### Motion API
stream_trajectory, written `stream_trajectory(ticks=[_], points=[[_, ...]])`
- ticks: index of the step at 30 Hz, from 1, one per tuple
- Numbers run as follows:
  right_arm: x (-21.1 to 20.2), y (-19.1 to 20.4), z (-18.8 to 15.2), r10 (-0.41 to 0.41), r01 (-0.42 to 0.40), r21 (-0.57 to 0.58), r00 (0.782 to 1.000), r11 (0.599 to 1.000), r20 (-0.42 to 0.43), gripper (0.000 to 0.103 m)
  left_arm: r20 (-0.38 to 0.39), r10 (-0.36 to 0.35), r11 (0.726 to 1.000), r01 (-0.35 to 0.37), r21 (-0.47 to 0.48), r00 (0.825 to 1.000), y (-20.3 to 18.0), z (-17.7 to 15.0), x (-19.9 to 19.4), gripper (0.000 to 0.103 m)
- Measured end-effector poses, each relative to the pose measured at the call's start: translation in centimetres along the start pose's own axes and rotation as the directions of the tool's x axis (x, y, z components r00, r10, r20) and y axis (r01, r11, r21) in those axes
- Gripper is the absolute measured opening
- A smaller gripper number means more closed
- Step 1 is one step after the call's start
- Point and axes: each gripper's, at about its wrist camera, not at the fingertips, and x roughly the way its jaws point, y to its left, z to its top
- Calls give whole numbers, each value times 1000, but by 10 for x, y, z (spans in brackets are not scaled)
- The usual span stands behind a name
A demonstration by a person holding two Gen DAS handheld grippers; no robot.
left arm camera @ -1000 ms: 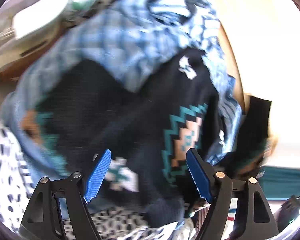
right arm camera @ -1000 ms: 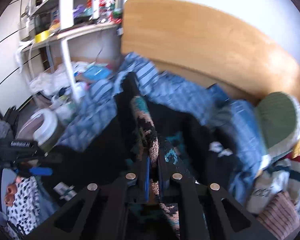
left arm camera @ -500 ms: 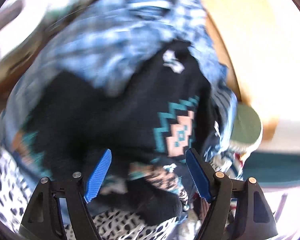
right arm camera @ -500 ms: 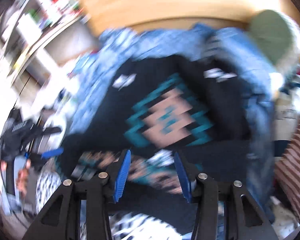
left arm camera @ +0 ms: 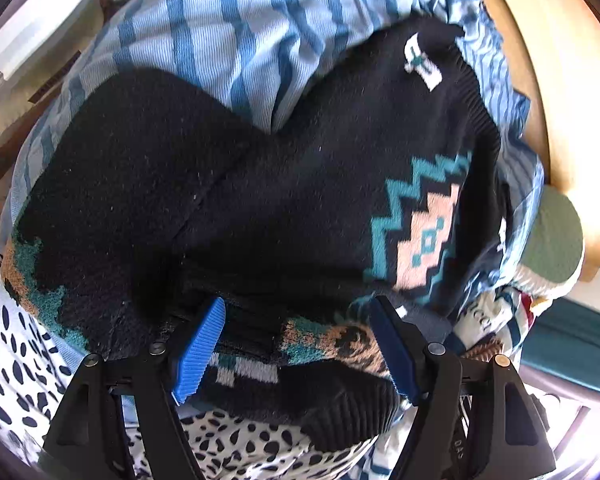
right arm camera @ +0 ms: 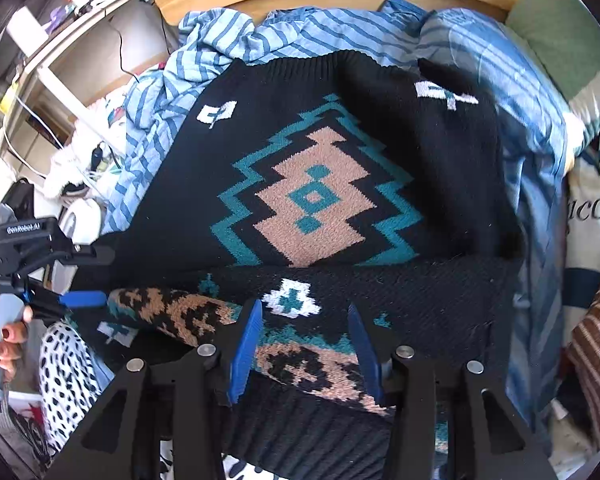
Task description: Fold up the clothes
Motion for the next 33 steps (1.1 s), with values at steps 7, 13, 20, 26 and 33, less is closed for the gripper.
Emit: stream_trajectory(ticks=[7, 13, 20, 26, 33], points=[[-4, -12, -2, -5, 4, 33, 1000, 999, 10, 54, -116, -14, 997, 4, -80, 993, 16, 2, 14, 75], [-11, -13, -7, 8, -10, 51, 999, 999, 35, 55, -159, -74, 987, 50, -154, 984, 31, -6, 7, 75], [-7, -5, -4, 7, -8, 24, 1000, 1000, 28, 55, -168, -155, 974, 122, -192, 974, 31, -22, -2, 74], [-5, 3, 0, 5, -5, -15, 1000, 1000, 21, 55, -104, -119, 990, 110, -89, 987, 3, -17, -10, 74], [8, 19, -1, 5, -8, -104, 999, 995, -32, 56, -144, -51, 994, 36, -107, 988, -2, -16, 17, 74]])
